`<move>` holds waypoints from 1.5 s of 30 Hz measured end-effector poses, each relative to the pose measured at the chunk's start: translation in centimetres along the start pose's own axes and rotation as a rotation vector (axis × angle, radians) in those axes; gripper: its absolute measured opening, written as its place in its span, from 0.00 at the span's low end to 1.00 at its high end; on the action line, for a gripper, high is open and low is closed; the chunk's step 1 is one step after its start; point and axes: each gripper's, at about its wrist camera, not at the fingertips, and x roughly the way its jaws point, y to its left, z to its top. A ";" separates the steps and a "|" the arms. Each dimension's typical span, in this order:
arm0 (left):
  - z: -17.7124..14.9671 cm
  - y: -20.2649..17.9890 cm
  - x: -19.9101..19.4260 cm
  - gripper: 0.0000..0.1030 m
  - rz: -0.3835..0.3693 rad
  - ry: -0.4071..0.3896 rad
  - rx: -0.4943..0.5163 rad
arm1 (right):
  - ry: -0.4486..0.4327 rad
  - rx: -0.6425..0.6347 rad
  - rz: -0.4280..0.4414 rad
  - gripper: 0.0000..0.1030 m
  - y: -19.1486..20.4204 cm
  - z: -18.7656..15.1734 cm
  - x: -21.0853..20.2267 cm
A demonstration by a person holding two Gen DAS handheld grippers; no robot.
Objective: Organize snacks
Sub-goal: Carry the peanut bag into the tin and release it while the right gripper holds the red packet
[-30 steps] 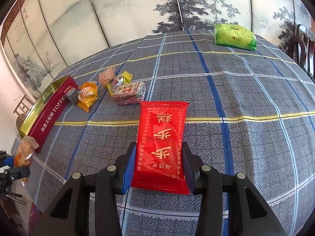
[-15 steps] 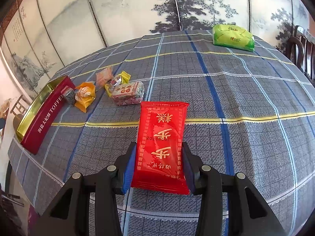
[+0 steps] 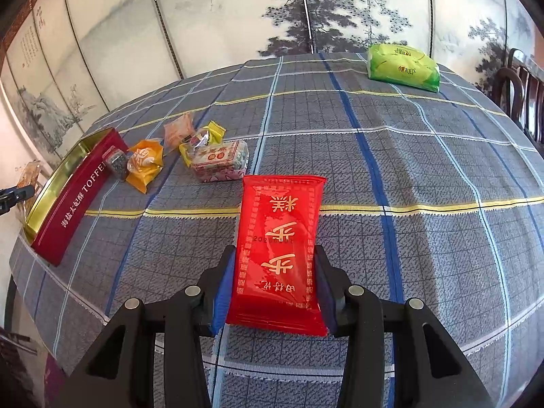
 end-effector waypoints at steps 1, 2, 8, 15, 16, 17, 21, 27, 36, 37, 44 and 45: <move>-0.1 0.0 0.1 0.33 0.005 -0.002 0.005 | 0.000 -0.001 -0.002 0.43 0.0 0.0 0.0; -0.1 -0.1 0.3 0.33 0.009 -0.002 0.010 | 0.000 -0.001 -0.002 0.43 0.0 0.0 0.0; -0.3 0.1 1.4 0.33 0.033 0.000 0.019 | 0.001 -0.004 -0.007 0.43 0.0 0.1 0.1; -0.8 0.5 2.7 0.33 0.048 0.017 0.019 | 0.003 -0.005 -0.009 0.43 0.3 0.1 0.1; -0.8 0.6 2.8 0.33 0.049 0.019 0.017 | 0.003 -0.005 -0.009 0.43 0.3 0.1 0.1; -0.8 0.7 3.0 0.33 0.050 0.022 0.016 | 0.003 -0.005 -0.009 0.43 0.3 0.2 0.1; -1.1 1.1 3.5 0.33 0.058 0.032 0.014 | 0.003 -0.005 -0.011 0.43 0.5 0.2 0.2; -1.5 1.5 4.2 0.33 0.070 0.046 0.007 | 0.004 -0.008 -0.014 0.43 0.7 0.2 0.3; -1.9 2.0 5.1 0.33 0.088 0.059 0.002 | 0.006 -0.008 -0.018 0.43 1.0 0.3 0.4; -1.9 2.1 5.1 0.33 0.090 0.061 0.002 | 0.006 -0.008 -0.018 0.43 1.1 0.3 0.4; -2.4 2.2 5.4 0.38 0.104 0.059 0.006 | 0.008 -0.009 -0.021 0.43 1.3 0.4 0.5; -2.4 2.1 5.3 0.38 0.106 0.054 0.008 | 0.008 -0.009 -0.021 0.43 1.4 0.4 0.5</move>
